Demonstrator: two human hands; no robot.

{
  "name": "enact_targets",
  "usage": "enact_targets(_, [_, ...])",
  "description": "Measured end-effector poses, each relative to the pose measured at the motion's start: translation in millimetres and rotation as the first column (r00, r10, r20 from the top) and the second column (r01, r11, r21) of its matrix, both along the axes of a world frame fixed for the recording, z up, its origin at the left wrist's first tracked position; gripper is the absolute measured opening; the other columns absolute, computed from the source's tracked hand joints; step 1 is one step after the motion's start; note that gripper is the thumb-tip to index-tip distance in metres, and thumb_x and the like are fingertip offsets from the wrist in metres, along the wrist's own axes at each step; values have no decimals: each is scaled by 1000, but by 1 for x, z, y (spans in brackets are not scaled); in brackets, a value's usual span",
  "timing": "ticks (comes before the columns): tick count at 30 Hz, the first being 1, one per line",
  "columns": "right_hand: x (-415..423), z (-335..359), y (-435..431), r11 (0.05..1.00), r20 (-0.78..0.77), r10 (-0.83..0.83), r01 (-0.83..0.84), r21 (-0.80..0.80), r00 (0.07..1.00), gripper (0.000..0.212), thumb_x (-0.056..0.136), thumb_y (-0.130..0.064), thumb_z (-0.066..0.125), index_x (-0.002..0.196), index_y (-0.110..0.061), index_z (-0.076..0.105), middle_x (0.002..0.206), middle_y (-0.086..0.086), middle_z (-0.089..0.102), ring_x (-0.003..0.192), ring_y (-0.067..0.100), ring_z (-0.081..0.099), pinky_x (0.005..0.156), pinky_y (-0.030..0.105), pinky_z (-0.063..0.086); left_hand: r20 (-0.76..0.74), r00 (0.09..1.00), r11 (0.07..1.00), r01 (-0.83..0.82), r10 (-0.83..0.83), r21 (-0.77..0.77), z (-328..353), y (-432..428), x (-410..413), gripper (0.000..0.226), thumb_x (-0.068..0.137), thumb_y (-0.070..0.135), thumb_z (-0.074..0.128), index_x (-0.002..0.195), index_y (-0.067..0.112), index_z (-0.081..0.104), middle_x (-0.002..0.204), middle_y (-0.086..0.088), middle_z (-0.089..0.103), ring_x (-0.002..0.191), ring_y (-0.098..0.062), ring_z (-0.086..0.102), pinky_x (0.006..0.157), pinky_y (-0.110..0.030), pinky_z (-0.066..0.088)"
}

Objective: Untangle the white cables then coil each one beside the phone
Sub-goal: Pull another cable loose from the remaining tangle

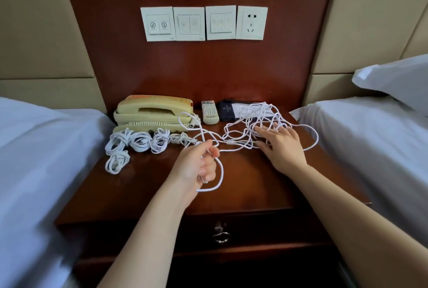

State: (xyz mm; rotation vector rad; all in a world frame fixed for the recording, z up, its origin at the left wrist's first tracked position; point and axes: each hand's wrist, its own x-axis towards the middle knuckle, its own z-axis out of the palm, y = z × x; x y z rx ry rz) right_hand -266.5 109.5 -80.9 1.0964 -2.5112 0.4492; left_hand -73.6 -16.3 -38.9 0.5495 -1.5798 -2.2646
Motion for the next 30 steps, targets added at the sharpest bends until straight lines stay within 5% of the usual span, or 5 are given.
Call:
enact_targets(5, [10, -4, 4, 991, -192, -65, 42, -124, 979, 45, 82, -11, 64, 126, -20, 59, 94, 6, 71, 91, 36, 58, 91, 48, 39, 27, 1000, 1000, -14, 14, 13, 3, 7, -8, 36, 101, 16, 37, 68, 5, 48, 38, 7, 23, 29, -4, 22, 34, -16, 21])
enact_targets(12, [44, 32, 3, 990, -241, -98, 118, 72, 966, 30, 90, -18, 43, 115, -18, 60, 108, 5, 64, 87, 34, 64, 73, 35, 41, 42, 981, 977, -193, 190, 95, 5, -10, -1, 35, 99, 14, 39, 66, 5, 48, 34, 8, 24, 27, -3, 21, 32, -15, 18])
enact_targets(17, [73, 37, -26, 989, -21, 149, -149, 16, 989, 26, 97, -20, 43, 113, -12, 62, 118, 3, 53, 103, 26, 56, 71, 34, 45, 88, 969, 968, -239, 232, 80, 1, -24, 14, 34, 99, 13, 37, 67, 5, 47, 33, 8, 22, 25, -4, 20, 32, -12, 17])
enact_targets(25, [84, 24, -89, 958, 192, 283, -268, -100, 940, 42, 94, -11, 49, 136, -7, 47, 139, 9, 43, 118, 29, 50, 96, 34, 40, 85, 960, 958, -273, 266, 84, -6, -48, 37, 36, 100, 13, 36, 67, 3, 48, 32, 7, 22, 24, -4, 20, 31, -12, 19])
enact_targets(30, [68, 18, -97, 965, 81, 213, -197, -173, 974, 20, 95, -14, 51, 101, -2, 66, 99, 14, 61, 91, 31, 59, 71, 32, 38, 55, 958, 950, -286, 281, 126, -5, -66, 47, 37, 100, 16, 35, 67, 5, 47, 31, 7, 22, 23, -3, 21, 30, -11, 20])
